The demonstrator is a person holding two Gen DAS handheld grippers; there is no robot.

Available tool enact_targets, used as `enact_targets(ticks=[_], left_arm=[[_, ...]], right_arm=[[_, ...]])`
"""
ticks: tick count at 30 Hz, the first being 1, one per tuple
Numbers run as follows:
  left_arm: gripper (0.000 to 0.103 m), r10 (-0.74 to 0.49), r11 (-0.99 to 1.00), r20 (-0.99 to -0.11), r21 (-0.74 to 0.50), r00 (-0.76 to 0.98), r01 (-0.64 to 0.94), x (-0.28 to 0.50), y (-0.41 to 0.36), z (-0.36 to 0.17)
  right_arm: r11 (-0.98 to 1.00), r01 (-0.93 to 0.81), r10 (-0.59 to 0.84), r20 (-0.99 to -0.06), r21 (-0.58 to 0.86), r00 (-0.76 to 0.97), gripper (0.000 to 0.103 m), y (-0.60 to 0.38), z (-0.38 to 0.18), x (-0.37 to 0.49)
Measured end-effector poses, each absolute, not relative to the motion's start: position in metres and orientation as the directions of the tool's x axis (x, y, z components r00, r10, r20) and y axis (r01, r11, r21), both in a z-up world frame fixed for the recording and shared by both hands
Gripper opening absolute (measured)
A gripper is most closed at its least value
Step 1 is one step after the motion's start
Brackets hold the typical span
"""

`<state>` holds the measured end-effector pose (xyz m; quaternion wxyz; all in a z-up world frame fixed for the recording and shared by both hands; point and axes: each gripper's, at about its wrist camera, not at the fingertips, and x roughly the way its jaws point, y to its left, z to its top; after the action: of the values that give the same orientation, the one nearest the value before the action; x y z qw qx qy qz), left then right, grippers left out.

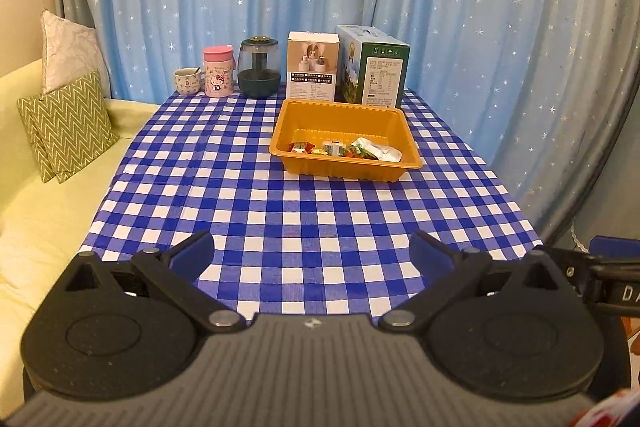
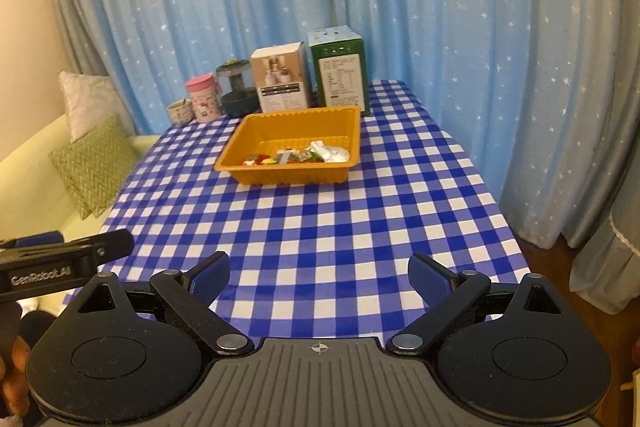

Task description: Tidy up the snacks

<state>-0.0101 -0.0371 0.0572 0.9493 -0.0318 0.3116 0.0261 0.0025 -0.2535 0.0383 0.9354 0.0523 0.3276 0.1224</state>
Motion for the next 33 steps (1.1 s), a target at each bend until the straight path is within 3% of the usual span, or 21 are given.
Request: enact_targets(ticks=[33], left_arm=[[0.103, 0.018, 0.997, -0.569, -0.052, 0.822, -0.058, -0.0194, -0.0394, 0.0619]], right_arm=[[0.97, -0.2, 0.241, -0.581, 0.135, 0.777, 0.095, -0.2499, 0.0424, -0.0084]])
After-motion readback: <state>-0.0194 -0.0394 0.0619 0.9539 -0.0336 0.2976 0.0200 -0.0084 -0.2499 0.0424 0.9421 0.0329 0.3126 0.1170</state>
